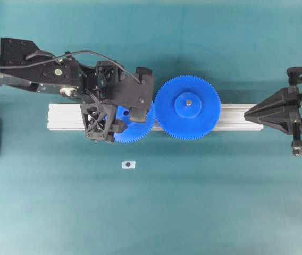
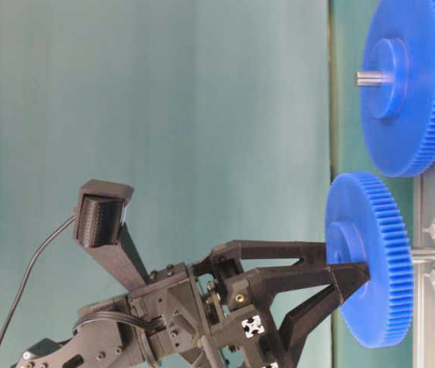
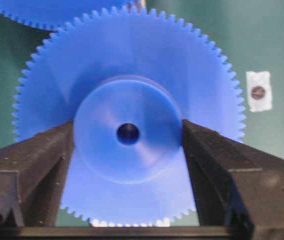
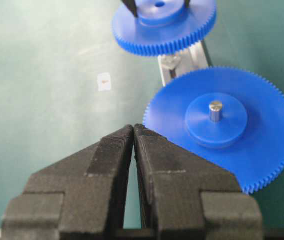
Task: Insert the small gear onto the shaft.
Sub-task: 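Align the gear's bore over the shaft beside the large gear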
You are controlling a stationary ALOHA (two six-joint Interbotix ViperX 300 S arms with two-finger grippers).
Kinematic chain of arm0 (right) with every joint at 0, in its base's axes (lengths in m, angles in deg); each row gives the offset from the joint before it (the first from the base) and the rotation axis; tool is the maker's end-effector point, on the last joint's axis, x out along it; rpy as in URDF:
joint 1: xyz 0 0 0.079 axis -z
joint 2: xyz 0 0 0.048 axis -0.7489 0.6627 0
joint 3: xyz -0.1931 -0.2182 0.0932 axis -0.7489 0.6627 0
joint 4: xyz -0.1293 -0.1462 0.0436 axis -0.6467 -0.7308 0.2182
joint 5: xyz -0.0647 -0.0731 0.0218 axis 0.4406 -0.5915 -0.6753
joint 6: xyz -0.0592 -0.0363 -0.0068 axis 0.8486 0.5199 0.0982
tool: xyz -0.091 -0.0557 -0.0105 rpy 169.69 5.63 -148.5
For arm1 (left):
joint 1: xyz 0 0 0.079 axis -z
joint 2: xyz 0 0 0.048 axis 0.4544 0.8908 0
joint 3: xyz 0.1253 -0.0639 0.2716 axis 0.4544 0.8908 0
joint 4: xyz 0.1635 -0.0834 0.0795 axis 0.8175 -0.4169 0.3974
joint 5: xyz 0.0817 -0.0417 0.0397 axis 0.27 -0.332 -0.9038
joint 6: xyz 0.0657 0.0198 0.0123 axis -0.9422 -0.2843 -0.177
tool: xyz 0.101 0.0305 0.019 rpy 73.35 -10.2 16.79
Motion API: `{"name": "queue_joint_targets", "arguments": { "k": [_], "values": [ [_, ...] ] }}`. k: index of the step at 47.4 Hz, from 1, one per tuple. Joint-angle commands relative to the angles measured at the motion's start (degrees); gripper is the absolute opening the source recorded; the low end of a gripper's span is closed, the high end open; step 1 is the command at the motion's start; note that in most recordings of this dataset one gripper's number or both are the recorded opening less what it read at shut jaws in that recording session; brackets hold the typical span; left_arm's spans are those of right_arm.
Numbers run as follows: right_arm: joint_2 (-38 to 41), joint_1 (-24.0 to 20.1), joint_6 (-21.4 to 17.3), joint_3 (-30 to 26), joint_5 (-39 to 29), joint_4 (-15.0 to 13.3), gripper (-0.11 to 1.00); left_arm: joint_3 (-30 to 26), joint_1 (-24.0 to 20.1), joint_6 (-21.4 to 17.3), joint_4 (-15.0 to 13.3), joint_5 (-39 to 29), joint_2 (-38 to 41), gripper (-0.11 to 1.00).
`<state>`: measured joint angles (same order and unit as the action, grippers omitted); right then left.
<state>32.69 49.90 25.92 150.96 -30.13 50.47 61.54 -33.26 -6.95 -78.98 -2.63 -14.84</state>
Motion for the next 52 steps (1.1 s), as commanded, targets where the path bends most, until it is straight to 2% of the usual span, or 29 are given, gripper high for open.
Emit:
{"name": "queue_joint_targets", "arguments": {
  "k": [1, 29, 52],
  "values": [
    [0.18, -0.09, -0.7, -0.53, 0.26, -0.09, 0.15, -0.62, -0.26, 0.0, 0.18, 0.88, -0.18, 0.71],
    [0.09, -0.09, -0.7, -0.35, 0.26, -0.09, 0.15, -5.01, -0.18, -0.09, 0.18, 1.23, 2.11, 0.71],
    [0.09, -0.09, -0.7, -0.26, 0.26, 0.0, 0.15, -5.19, -0.18, 0.44, 0.18, 0.88, 2.02, 0.71]
  ]
}}
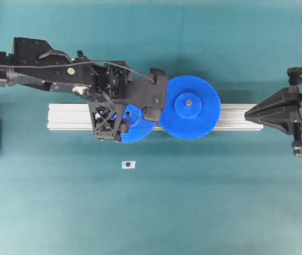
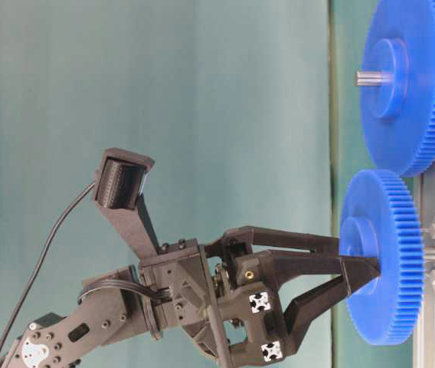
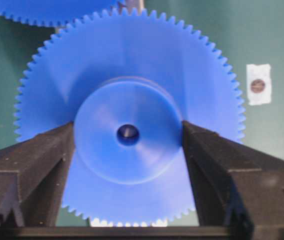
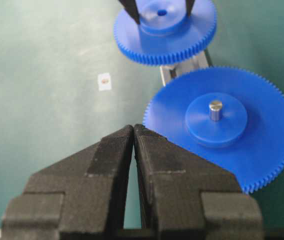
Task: Insert the small gear onto the shaft.
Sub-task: 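Align the gear's bore over the shaft beside the large gear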
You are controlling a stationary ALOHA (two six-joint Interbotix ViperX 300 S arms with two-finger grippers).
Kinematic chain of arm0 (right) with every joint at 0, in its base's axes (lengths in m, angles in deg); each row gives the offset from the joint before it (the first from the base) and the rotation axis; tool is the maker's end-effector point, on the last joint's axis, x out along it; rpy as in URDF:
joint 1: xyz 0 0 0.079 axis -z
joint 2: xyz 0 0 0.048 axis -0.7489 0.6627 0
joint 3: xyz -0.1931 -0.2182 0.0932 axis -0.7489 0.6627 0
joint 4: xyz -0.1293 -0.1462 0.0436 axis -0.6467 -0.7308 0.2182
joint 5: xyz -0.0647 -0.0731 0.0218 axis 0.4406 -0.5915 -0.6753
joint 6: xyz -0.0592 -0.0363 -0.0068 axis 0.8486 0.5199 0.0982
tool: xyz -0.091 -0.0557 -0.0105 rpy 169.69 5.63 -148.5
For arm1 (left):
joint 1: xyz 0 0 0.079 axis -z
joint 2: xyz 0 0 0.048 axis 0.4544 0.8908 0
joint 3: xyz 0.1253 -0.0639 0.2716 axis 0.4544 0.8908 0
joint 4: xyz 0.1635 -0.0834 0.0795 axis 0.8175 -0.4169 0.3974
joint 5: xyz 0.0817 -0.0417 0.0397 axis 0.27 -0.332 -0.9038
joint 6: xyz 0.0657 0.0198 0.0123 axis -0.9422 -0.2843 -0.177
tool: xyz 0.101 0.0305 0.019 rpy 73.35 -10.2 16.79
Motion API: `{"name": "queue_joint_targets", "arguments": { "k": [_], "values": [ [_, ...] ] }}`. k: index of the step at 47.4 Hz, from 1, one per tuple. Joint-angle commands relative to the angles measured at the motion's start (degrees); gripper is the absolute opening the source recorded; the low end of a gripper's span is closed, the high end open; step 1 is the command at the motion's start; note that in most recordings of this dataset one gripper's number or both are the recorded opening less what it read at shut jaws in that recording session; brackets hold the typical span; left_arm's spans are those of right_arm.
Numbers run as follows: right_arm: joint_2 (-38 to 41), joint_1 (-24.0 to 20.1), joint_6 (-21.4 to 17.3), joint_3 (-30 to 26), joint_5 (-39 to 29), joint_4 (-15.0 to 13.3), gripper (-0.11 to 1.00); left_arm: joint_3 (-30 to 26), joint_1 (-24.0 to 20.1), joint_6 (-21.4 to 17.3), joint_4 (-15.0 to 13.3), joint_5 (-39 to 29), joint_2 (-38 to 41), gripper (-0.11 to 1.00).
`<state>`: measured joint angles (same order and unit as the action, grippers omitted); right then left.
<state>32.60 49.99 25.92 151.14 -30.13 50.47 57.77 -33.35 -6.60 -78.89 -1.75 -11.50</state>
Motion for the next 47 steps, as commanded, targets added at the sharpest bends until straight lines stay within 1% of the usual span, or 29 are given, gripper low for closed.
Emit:
{"name": "queue_joint_targets", "arguments": {
  "k": [1, 9, 13, 15, 18, 20, 36, 47],
  "values": [
    [0.18, -0.18, -0.7, -0.44, 0.26, 0.0, 0.15, -1.41, -0.09, 0.18, 0.09, 0.0, -1.23, 0.71],
    [0.18, -0.18, -0.79, -0.44, 0.35, 0.0, 0.15, -1.49, -0.09, 0.7, 0.09, 0.0, -1.32, 0.71],
    [0.18, -0.18, -0.79, -0.44, 0.26, 0.0, 0.15, -1.32, 0.44, 0.09, 0.09, 0.79, -1.58, 0.71],
    [0.18, -0.18, -0.79, -0.44, 0.26, 0.0, 0.15, -1.23, 0.53, 0.35, 0.09, 1.49, -2.02, 0.74],
    [0.18, -0.18, -0.79, -0.44, 0.26, 0.0, 0.15, -1.23, 0.53, 0.88, 0.09, 2.02, -2.11, 0.81],
    [0.18, -0.09, -0.7, -0.44, 0.26, 0.0, 0.15, -1.32, 0.53, 1.23, 0.09, 2.02, -2.11, 0.84],
    [0.18, -0.18, -0.79, -0.18, 0.26, 0.09, 0.15, -1.58, 1.14, 2.2, 0.09, 1.76, -2.64, 0.83],
    [0.18, -0.18, -0.79, -0.09, 0.26, 0.09, 0.15, -0.97, 1.05, 3.43, 0.09, 1.14, -5.1, 0.83]
  ]
}}
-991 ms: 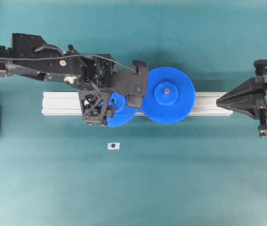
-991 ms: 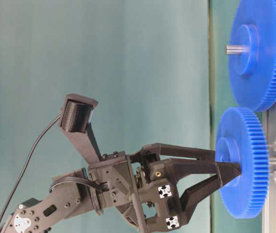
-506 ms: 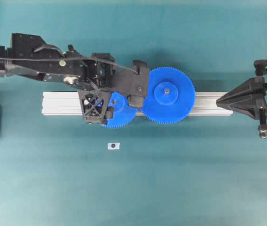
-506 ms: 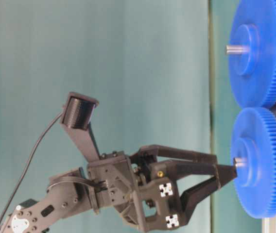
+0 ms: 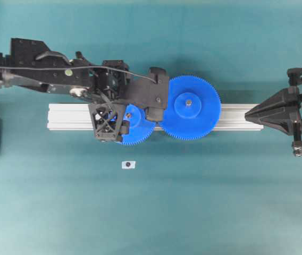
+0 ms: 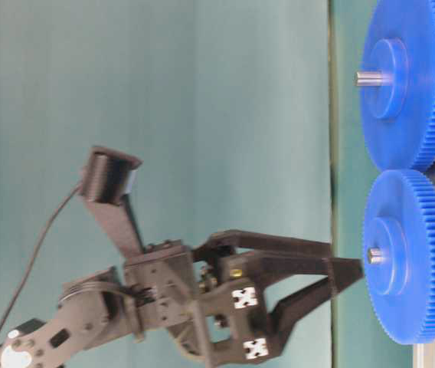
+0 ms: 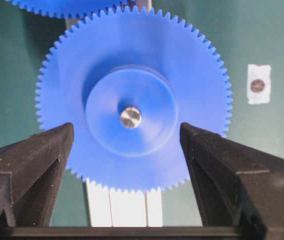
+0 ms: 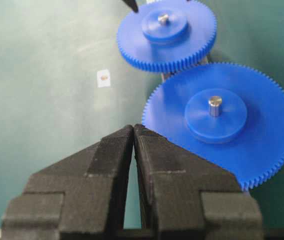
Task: Insert the small gear onto the shaft.
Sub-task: 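Align the gear's bore over the shaft beside the large gear, then push the small gear down onto the shaft, meshing with the large gear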
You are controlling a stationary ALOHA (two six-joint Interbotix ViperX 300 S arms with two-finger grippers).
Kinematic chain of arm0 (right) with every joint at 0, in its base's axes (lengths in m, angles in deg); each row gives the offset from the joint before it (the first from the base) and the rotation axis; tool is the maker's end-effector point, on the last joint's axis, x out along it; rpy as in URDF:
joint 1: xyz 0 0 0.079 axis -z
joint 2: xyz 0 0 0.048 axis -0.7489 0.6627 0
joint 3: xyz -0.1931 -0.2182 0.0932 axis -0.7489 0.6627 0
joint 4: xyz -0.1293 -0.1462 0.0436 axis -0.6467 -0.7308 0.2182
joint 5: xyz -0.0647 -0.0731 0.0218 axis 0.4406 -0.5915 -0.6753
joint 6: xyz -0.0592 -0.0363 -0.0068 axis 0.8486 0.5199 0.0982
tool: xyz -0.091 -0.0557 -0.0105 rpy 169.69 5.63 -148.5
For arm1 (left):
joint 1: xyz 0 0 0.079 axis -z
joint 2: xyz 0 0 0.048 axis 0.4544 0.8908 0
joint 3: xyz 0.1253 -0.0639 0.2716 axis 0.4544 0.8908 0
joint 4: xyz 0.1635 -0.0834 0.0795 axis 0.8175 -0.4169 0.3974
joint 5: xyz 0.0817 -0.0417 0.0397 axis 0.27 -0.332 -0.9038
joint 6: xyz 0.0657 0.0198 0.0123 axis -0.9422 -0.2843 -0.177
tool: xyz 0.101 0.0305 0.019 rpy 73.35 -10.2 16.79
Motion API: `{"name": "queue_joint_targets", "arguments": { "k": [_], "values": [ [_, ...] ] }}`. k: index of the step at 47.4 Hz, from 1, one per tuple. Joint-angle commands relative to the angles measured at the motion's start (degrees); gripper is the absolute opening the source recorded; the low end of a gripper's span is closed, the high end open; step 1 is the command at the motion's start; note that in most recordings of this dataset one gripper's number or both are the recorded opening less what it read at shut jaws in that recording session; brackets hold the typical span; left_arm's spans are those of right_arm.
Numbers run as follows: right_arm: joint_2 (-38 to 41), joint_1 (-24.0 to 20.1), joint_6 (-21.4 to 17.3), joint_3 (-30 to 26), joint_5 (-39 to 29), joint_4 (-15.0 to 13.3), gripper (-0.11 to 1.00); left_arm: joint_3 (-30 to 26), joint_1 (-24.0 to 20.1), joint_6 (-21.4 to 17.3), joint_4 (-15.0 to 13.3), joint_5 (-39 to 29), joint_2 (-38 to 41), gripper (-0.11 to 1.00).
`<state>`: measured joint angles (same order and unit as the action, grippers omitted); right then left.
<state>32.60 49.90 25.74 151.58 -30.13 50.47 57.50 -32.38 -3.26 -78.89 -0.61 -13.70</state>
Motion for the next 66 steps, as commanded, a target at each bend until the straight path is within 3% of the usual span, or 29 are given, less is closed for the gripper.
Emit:
{"name": "queue_joint_targets", "arguments": {
  "k": [1, 17, 26, 34, 46, 66],
  "values": [
    [0.09, -0.09, -0.62, -0.53, 0.26, 0.09, 0.15, -0.62, 0.09, 0.09, 0.09, 0.0, -3.25, 0.83],
    [0.09, -0.09, -0.62, -0.26, 0.35, 0.09, 0.15, 6.42, -0.26, 2.46, 0.09, 0.7, -9.14, 0.82],
    [0.09, -0.09, -0.62, -0.26, 0.53, 0.09, 0.15, 9.76, -0.26, 4.66, 0.09, 6.06, -9.05, 0.82],
    [0.09, -0.09, -0.62, -0.26, 0.53, 0.18, 0.15, 10.63, -0.26, 6.24, 0.09, 11.43, -7.47, 0.82],
    [0.0, -0.09, -0.62, -0.53, 0.35, 0.26, 0.15, 11.16, 1.41, 11.34, 0.09, 10.55, -2.64, 0.82],
    [-0.09, -0.09, -0.62, -0.44, 0.26, 0.26, 0.15, 8.79, 1.76, 12.39, 0.09, 10.55, -5.36, 0.82]
  ]
}}
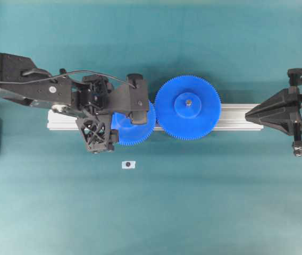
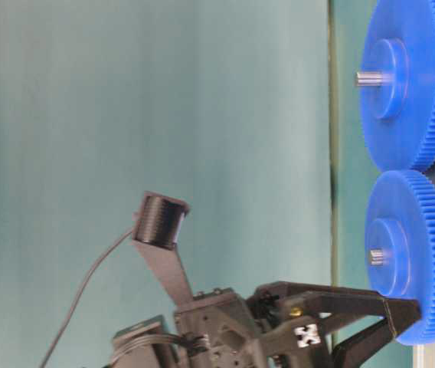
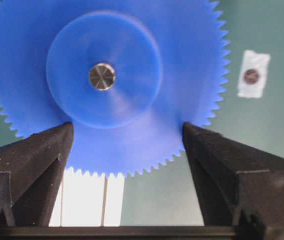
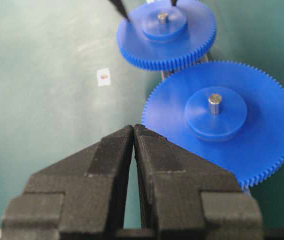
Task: Insert the small gear onto the shaft.
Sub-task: 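Push the small gear down onto the shaft, meshing with the large gear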
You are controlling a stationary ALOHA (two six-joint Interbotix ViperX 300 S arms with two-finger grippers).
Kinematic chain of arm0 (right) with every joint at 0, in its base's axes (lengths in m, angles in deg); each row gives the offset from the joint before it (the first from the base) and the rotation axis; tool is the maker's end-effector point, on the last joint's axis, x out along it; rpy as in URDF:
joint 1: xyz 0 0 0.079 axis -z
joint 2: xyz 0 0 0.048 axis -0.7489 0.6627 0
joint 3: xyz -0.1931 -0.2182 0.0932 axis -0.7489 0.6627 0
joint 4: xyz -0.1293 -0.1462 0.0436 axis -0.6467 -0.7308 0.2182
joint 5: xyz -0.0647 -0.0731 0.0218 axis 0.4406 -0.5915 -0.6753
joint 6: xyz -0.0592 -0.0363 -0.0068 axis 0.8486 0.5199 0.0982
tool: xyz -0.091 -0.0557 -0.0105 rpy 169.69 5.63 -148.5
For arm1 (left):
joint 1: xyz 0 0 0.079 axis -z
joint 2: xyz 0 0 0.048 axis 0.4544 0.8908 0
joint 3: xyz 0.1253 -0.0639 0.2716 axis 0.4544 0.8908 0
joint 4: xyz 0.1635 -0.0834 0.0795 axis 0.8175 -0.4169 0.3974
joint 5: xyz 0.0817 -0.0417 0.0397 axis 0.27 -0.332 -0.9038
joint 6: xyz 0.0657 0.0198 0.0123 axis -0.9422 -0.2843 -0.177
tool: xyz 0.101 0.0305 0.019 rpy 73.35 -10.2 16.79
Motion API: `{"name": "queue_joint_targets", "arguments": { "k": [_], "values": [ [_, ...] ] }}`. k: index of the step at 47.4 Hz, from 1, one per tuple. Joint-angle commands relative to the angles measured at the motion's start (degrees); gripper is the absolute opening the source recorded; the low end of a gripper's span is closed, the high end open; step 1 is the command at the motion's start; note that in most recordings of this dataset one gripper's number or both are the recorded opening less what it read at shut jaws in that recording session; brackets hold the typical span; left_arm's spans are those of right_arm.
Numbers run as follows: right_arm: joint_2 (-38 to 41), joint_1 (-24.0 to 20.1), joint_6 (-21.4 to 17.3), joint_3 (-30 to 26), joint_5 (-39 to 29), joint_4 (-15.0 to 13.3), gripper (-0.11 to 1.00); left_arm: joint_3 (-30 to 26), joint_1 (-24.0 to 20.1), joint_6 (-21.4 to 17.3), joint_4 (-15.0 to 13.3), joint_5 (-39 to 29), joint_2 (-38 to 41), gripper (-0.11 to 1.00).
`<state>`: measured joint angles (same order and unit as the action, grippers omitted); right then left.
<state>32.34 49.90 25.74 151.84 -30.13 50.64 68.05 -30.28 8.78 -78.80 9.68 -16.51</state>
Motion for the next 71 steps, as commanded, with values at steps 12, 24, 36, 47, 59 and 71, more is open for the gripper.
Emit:
{"name": "queue_joint_targets", "arguments": {
  "k": [12, 24, 36, 47, 59, 71],
  "values": [
    [0.0, -0.09, -0.7, -0.44, 0.53, 0.09, 0.15, -6.86, 1.32, 1.32, 0.0, 3.52, -2.64, 0.82],
    [-0.09, -0.09, -0.7, -0.35, 0.53, 0.09, 0.15, -4.39, -0.79, 0.7, 0.0, 4.04, 0.53, 0.82],
    [-0.18, -0.09, -0.7, -0.26, 0.62, 0.09, 0.15, -2.11, -1.23, 0.88, 0.0, 6.68, 5.98, 0.82],
    [-0.7, -0.09, -0.7, -0.26, 0.35, 0.09, 0.15, -2.29, -1.05, 1.05, 0.0, 3.08, 4.57, 0.82],
    [-0.88, -0.09, -0.7, -0.18, 0.35, 0.18, 0.15, -2.11, -0.79, -0.35, 0.0, -4.39, 1.49, 0.82],
    [-1.14, -0.09, -0.7, 0.0, 0.35, 0.09, 0.15, -0.97, -0.79, -3.34, 0.0, -9.23, -3.87, 0.82]
  ]
}}
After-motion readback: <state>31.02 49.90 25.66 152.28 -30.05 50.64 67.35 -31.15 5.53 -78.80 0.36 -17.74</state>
